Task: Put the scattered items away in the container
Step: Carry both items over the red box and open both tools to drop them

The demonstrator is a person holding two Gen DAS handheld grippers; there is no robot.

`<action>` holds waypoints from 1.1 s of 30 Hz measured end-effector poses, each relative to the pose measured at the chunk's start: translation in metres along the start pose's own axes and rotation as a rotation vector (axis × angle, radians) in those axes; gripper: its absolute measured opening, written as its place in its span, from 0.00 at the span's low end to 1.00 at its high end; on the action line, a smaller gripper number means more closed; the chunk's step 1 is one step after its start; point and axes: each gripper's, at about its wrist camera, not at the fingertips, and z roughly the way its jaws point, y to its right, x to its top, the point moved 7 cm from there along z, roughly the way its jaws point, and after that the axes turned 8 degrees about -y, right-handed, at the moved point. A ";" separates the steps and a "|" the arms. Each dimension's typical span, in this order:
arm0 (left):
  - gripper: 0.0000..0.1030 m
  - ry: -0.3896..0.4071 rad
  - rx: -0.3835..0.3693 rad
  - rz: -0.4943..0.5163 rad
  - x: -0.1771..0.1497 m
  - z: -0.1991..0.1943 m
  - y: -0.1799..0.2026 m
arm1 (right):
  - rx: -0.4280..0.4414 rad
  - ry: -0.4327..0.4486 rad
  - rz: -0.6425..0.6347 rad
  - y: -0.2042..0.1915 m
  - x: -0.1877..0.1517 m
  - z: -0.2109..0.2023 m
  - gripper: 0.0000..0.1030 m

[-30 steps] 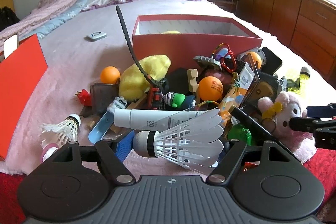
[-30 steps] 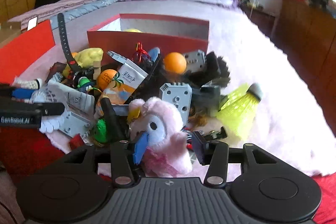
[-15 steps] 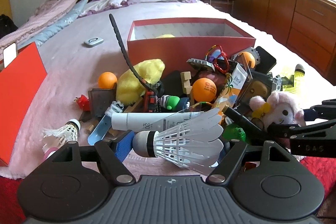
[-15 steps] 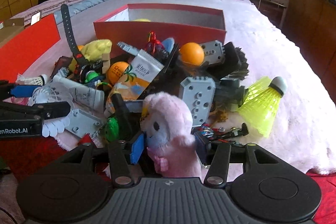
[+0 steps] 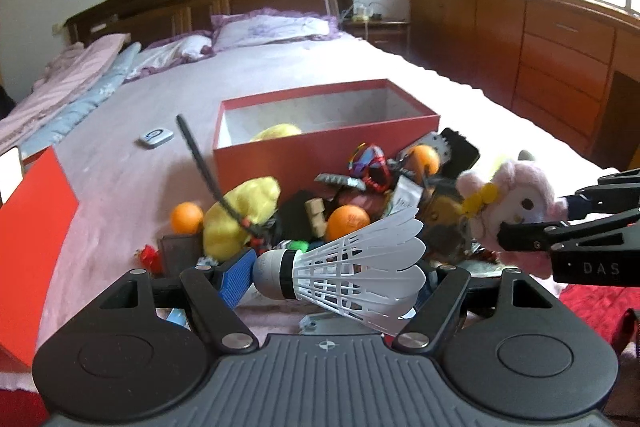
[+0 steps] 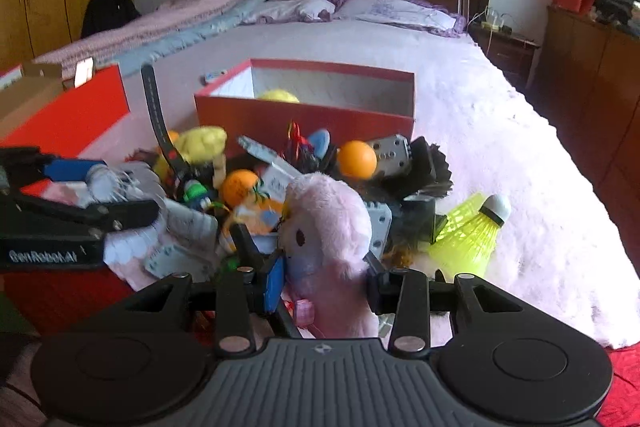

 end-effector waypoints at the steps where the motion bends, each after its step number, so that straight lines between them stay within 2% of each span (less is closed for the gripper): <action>1: 0.73 0.000 -0.008 0.001 0.003 0.001 0.001 | 0.011 -0.001 0.007 0.001 0.003 -0.002 0.41; 10: 0.73 -0.002 -0.064 -0.072 0.041 0.021 -0.011 | 0.105 -0.005 0.060 0.008 0.041 -0.001 0.42; 17: 0.73 0.036 -0.059 -0.072 0.083 0.038 -0.023 | 0.110 0.019 0.073 0.016 0.080 0.012 0.42; 22: 0.73 0.046 -0.027 -0.060 0.117 0.064 -0.031 | 0.121 0.053 0.068 0.020 0.117 0.025 0.42; 29: 0.76 0.052 0.036 -0.048 0.173 0.105 -0.048 | 0.068 0.095 0.060 0.035 0.185 0.060 0.43; 32: 0.86 0.028 0.061 -0.064 0.190 0.119 -0.055 | 0.038 0.107 0.061 0.041 0.211 0.075 0.49; 33: 0.86 0.016 0.058 -0.064 0.194 0.122 -0.056 | 0.029 0.107 0.063 0.043 0.216 0.079 0.55</action>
